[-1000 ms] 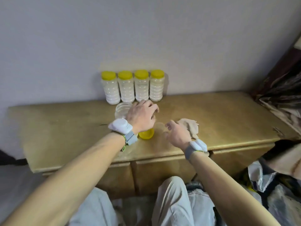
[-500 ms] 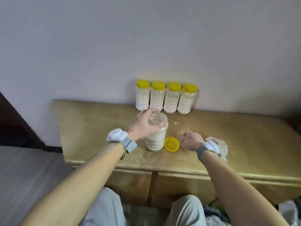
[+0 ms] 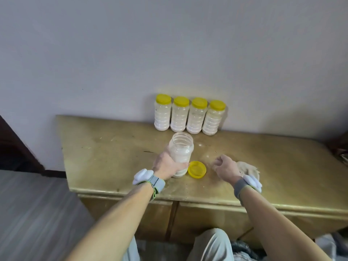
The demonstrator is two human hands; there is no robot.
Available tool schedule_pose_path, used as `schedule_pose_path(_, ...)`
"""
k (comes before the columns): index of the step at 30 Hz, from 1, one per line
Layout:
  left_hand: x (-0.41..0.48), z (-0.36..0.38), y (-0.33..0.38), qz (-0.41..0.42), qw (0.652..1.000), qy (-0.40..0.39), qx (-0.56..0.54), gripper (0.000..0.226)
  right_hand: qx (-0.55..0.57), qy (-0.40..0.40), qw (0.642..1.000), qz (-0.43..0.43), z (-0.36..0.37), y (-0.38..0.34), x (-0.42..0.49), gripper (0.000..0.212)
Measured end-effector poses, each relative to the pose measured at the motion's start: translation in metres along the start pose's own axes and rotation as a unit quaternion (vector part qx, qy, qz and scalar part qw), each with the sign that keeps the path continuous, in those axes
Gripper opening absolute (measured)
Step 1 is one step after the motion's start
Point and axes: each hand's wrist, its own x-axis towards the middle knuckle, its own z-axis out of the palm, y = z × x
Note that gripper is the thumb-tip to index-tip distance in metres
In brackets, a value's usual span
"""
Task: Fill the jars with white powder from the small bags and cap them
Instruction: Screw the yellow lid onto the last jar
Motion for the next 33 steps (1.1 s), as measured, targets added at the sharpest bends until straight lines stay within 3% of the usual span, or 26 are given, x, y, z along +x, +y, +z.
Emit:
schedule_pose_path(5,0.001,-0.022,0.002,0.074,0.983,-0.030,0.163,0.090,0.137,0.038,0.989,-0.046,0.000,-0.032,-0.003,0.033)
schedule_pose_path(7,0.001,-0.033,-0.006,0.078,0.969,-0.060,0.225,0.087,0.186,0.036,0.978,-0.086,0.010,-0.050,-0.002,0.030)
schedule_pose_path(10,-0.002,-0.044,-0.014,0.061,0.966,-0.052,0.247,0.076,0.237,0.032,0.962,-0.133,0.032,-0.075,-0.013,0.018)
schedule_pose_path(14,-0.005,-0.046,-0.020,0.064,0.958,-0.049,0.274,0.074,0.227,0.053,0.954,-0.187,0.062,-0.090,-0.030,0.034)
schedule_pose_path(18,-0.009,-0.044,-0.022,0.080,0.952,-0.043,0.291,0.083,0.286,0.066,0.942,-0.164,0.079,-0.092,-0.035,0.032)
schedule_pose_path(24,-0.010,-0.044,-0.023,0.096,0.950,-0.037,0.295,0.088,0.413,0.073,0.896,-0.149,0.094,-0.096,-0.040,0.026)
schedule_pose_path(29,-0.008,-0.043,-0.023,0.105,0.945,-0.037,0.309,0.090,0.470,0.028,0.872,-0.133,0.097,-0.094,-0.047,0.034)
schedule_pose_path(33,-0.005,-0.048,-0.026,0.099,0.941,-0.040,0.322,0.084,0.393,-0.129,0.898,-0.150,0.077,-0.088,-0.039,0.042)
